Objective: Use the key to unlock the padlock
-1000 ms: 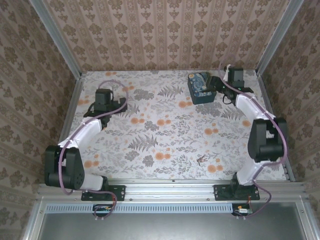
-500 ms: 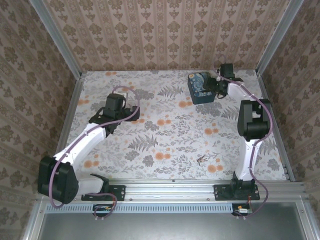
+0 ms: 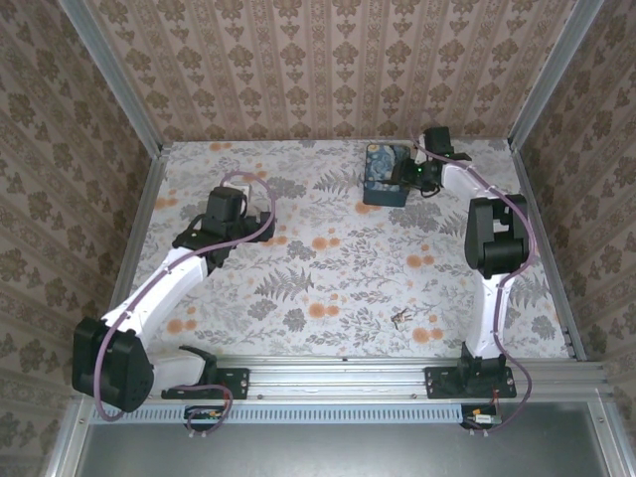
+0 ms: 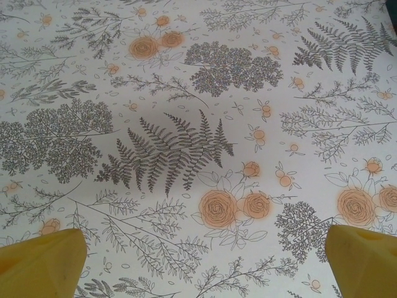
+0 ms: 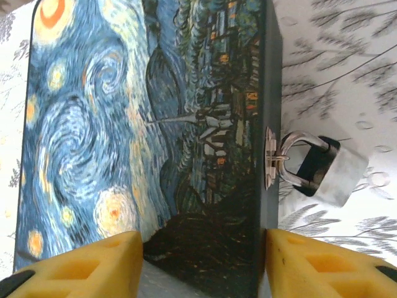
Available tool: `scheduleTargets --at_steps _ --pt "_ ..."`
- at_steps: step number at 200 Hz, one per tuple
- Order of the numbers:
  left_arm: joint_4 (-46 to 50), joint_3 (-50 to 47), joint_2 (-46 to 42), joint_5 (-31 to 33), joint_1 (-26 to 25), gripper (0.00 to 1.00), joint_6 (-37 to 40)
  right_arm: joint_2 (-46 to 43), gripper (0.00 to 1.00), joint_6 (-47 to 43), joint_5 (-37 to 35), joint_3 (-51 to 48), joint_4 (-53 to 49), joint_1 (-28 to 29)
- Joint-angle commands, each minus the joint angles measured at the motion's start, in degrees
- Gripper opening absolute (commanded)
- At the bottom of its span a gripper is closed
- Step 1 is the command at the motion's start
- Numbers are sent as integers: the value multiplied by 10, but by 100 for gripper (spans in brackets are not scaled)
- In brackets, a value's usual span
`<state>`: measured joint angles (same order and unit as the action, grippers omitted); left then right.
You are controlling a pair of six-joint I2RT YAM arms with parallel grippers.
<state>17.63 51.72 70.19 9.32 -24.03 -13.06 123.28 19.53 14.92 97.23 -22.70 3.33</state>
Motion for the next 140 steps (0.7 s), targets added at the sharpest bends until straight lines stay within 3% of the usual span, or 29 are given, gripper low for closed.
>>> scheduleTargets --at_steps 1,38,107,140 --pt "2 2 -21 11 -2 100 16 19 47 -9 -7 -10 -18 21" --pt "6 1 -30 14 -2 100 15 10 34 -6 -15 -51 12 58" --pt "31 6 -48 28 -1 100 -7 -68 32 95 -43 -170 73 189" --pt "92 35 -33 48 -1 100 -26 -92 30 178 -63 -227 123 254"
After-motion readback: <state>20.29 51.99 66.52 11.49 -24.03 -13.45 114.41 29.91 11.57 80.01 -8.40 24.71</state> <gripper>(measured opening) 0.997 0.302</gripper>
